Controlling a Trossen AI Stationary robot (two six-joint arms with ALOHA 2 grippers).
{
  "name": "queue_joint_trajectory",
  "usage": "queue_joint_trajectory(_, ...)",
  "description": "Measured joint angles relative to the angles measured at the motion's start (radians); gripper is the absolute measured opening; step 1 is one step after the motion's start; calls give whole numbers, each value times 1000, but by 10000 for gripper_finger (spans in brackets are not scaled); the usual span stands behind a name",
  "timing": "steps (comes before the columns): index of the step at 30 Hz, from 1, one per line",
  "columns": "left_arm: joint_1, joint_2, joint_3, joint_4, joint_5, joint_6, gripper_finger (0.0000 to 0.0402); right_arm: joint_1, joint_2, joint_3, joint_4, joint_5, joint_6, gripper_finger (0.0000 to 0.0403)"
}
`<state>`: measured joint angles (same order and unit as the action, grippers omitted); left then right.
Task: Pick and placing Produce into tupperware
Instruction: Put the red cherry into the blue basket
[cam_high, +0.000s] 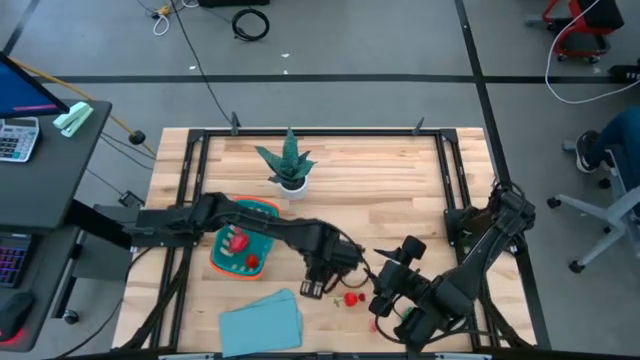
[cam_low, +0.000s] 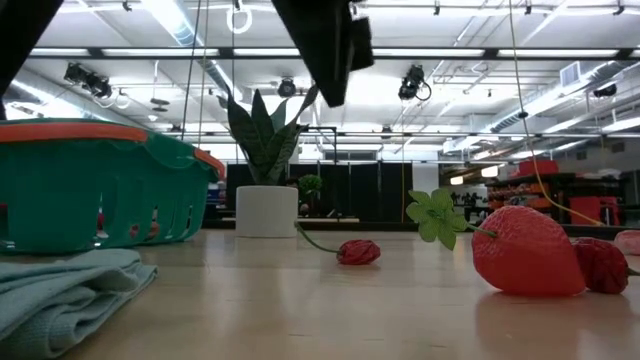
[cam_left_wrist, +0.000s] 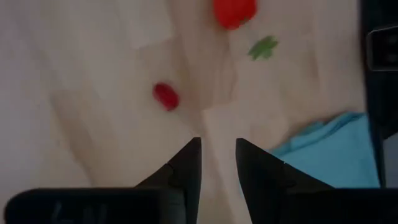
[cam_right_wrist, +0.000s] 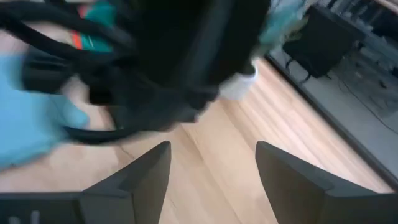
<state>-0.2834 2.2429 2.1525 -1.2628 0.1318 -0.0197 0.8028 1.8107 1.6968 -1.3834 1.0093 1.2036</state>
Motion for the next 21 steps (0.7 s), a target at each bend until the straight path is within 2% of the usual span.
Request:
queue_joint_trajectory(6,-51,15,0,27,-18,-116,97,4,-1,-50,3,-143,49,240)
queue_joint_trajectory(11,-112,85,0,62,-111,-237,114,41,-1,-79,0,-169,53,236)
queue_joint_trajectory(18,-144,149,0,77,-389,-424,165,90,-2,-77,0,-175,-47,236)
queue_joint_trajectory(21,-131,147,0,83,-452,-509,191,108,-2,-77,-3,-195,-83,235)
